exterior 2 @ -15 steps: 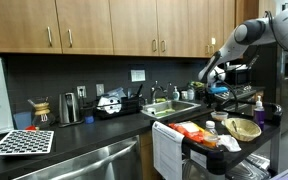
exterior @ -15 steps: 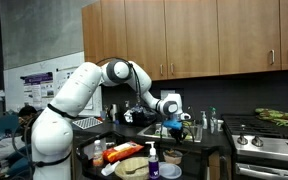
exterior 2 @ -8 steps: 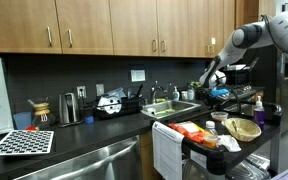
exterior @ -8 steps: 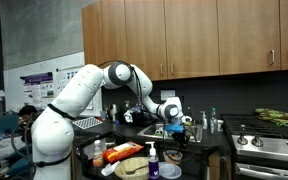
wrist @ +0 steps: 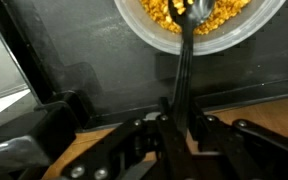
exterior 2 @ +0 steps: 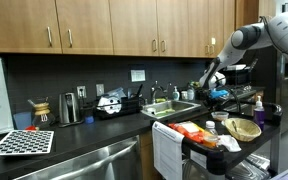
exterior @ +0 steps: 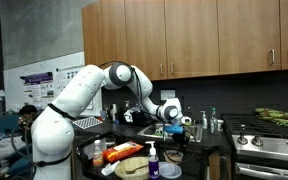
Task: Stir the contents in the bowl
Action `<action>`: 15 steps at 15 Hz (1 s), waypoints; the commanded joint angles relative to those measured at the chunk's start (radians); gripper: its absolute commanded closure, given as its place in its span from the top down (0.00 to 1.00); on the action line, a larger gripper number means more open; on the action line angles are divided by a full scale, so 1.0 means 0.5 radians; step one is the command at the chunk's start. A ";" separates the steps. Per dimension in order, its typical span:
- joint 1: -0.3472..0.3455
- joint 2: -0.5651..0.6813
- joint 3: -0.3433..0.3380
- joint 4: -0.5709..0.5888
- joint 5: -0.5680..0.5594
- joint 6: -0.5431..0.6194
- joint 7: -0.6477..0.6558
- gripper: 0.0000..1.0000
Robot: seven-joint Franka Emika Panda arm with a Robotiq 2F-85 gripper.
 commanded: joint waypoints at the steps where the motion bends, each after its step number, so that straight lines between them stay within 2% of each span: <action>1: 0.026 -0.127 -0.010 -0.124 -0.025 0.062 0.047 0.52; 8: 0.071 -0.448 -0.019 -0.415 -0.036 0.086 0.108 0.98; 15: 0.213 -0.891 0.003 -0.755 -0.064 -0.138 0.279 1.00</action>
